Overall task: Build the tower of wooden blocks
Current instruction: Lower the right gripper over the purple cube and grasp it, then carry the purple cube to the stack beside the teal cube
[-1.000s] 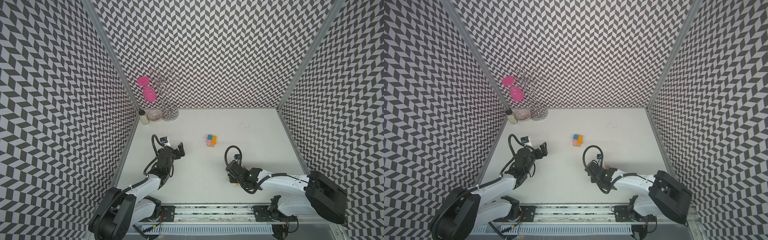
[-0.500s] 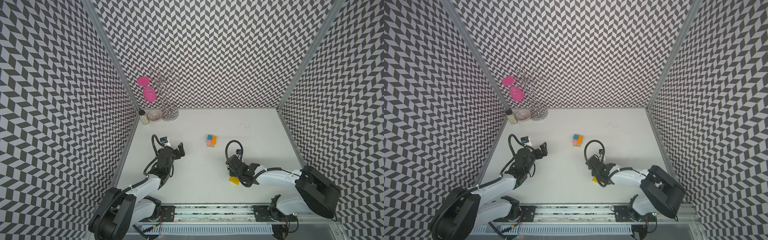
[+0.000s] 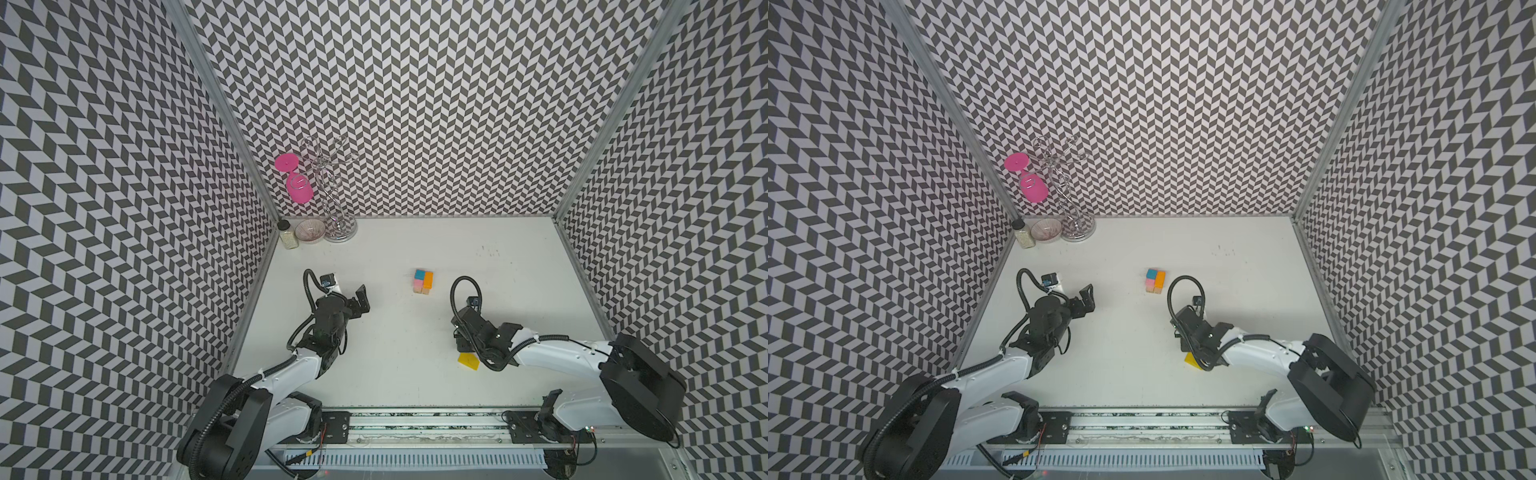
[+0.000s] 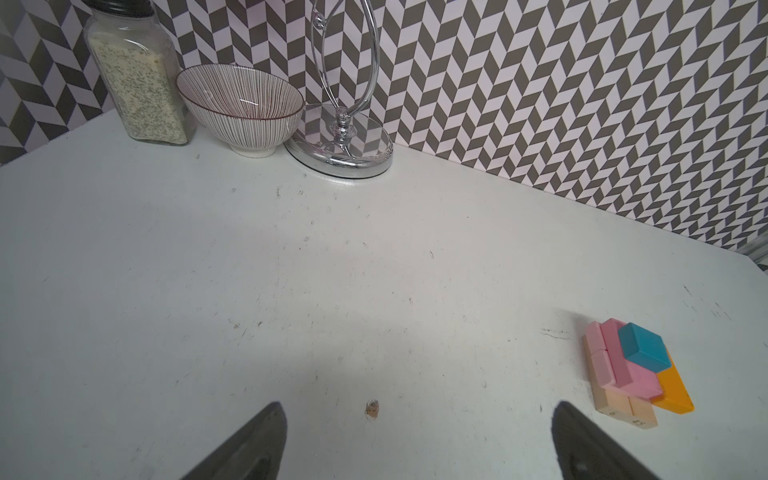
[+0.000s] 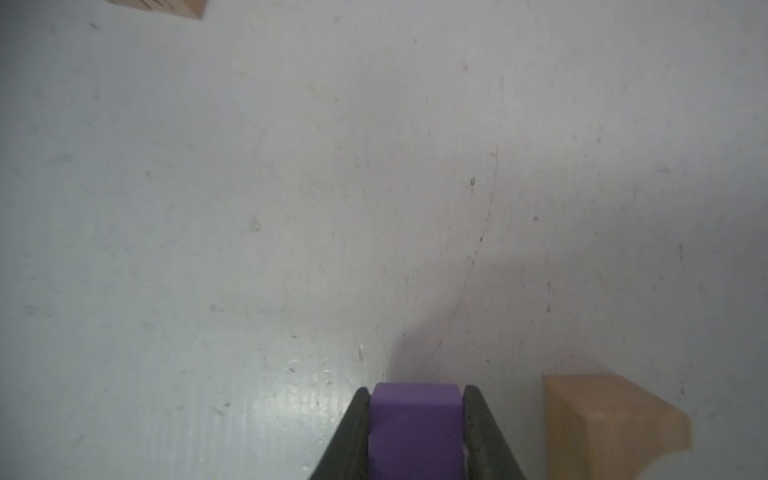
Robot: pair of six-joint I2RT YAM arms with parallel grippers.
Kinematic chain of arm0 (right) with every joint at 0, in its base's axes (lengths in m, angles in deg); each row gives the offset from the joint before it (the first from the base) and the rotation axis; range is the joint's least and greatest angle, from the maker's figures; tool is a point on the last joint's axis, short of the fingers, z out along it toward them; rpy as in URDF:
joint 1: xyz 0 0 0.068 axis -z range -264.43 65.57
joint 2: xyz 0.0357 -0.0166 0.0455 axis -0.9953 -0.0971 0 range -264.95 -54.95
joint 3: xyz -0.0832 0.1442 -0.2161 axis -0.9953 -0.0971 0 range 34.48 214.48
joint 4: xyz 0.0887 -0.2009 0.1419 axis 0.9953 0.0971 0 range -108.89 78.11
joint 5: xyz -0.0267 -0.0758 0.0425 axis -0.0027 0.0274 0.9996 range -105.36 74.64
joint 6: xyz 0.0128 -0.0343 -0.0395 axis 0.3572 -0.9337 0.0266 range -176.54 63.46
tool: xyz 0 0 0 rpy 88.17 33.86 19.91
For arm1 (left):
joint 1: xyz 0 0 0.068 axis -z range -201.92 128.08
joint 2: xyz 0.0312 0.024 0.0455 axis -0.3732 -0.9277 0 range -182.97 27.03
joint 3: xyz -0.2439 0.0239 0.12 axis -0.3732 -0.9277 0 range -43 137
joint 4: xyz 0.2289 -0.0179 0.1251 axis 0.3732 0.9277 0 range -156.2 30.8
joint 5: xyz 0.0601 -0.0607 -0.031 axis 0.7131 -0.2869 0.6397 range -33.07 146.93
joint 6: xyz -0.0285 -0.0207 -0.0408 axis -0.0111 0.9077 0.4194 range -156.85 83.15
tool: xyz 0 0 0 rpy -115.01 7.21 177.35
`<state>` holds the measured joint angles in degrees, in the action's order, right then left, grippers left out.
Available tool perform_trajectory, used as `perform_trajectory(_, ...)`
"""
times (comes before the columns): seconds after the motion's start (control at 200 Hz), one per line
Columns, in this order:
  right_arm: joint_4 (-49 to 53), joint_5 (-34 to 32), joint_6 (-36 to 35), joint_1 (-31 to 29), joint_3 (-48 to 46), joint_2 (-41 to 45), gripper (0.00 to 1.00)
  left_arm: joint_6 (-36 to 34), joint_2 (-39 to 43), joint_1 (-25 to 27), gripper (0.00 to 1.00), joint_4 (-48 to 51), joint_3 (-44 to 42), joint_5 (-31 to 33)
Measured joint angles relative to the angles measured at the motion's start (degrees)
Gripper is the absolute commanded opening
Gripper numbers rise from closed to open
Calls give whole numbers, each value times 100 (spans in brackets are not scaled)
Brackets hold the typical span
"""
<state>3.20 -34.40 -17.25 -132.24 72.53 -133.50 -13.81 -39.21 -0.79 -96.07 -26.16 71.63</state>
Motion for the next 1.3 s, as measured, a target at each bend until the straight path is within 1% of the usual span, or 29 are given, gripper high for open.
perform_trajectory(0.07, 190, -151, -299, 0, 509, 170, 0, 2, 0, 0, 100, 0, 0, 0)
perform_trajectory(0.135, 151, -361, -743, 9, 990, 313, 0, 2, 24, 0, 100, 7, 0, 0)
perform_trajectory(0.225, -131, -498, -1670, 94, 1517, 354, 0, 11, 107, 0, 100, 15, -2, -2)
perform_trajectory(0.336, -173, -442, -2638, 310, 2192, 39, 0, 20, 254, -4, 100, 11, -28, -4)
perform_trajectory(0.406, -15, -317, -3014, 481, 2706, -341, 0, 22, 332, -15, 100, 4, -63, -15)
perform_trajectory(0.476, 319, 15, -3252, 704, 3281, -780, 0, 28, 404, -15, 100, -4, -125, -26)
perform_trajectory(0.556, 636, 778, -3630, 1036, 3838, -1193, 0, 42, 433, -15, 100, -2, -170, -44)
perform_trajectory(0.611, 693, 1255, -3921, 1185, 3956, -1320, 0, 44, 437, -15, 100, -7, -186, -50)
perform_trajectory(0.706, 841, 1792, -4478, 1325, 3985, -1436, 0, 46, 437, -15, 100, -7, -195, -63)
perform_trajectory(0.912, 1008, 2868, -6387, 1419, 4002, -1873, 0, 61, 437, -15, 100, -9, -195, -66)
perform_trajectory(1.027, 1231, 3442, -7291, 1659, 4264, -2173, 0, 61, 437, -15, 100, -7, -195, -66)
perform_trajectory(1.132, 1353, 3836, -7882, 1934, 4745, -2433, 0, 61, 437, -15, 100, -9, -195, -66)
perform_trajectory(1.302, 1388, 3952, -8559, 2111, 5241, -2695, 0, 61, 437, -15, 100, -9, -199, -68)
